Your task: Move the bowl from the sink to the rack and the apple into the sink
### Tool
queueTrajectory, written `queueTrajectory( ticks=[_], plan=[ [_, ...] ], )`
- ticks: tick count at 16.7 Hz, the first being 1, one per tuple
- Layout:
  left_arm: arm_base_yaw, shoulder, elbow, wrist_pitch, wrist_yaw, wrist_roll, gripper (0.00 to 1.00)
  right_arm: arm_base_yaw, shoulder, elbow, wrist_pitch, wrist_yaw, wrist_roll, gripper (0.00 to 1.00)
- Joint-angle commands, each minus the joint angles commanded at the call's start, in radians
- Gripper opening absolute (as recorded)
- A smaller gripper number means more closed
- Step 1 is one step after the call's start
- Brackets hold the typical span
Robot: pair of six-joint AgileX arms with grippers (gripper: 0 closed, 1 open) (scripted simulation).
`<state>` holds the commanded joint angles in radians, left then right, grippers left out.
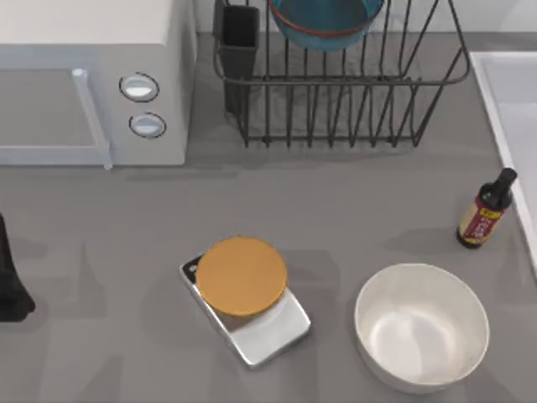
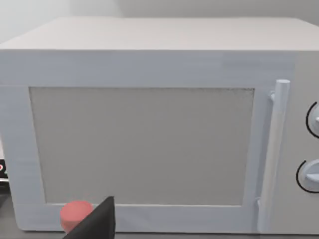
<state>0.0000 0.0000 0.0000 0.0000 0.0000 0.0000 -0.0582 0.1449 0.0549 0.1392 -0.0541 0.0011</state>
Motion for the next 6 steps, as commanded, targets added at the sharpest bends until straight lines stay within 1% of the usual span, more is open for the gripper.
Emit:
queueTrajectory(
  ticks=[3, 6],
  plan=[
    [0.0, 0.0, 0.0, 0.0, 0.0, 0.0, 1.0, 0.047, -0.119, -0.044, -0.114, 0.044, -0.001, 1.0],
    [0.0, 0.0, 0.0, 0.0, 0.0, 0.0, 1.0, 0.058, -0.145, -0.055, -0.139, 0.054, -0.001, 1.0]
  ],
)
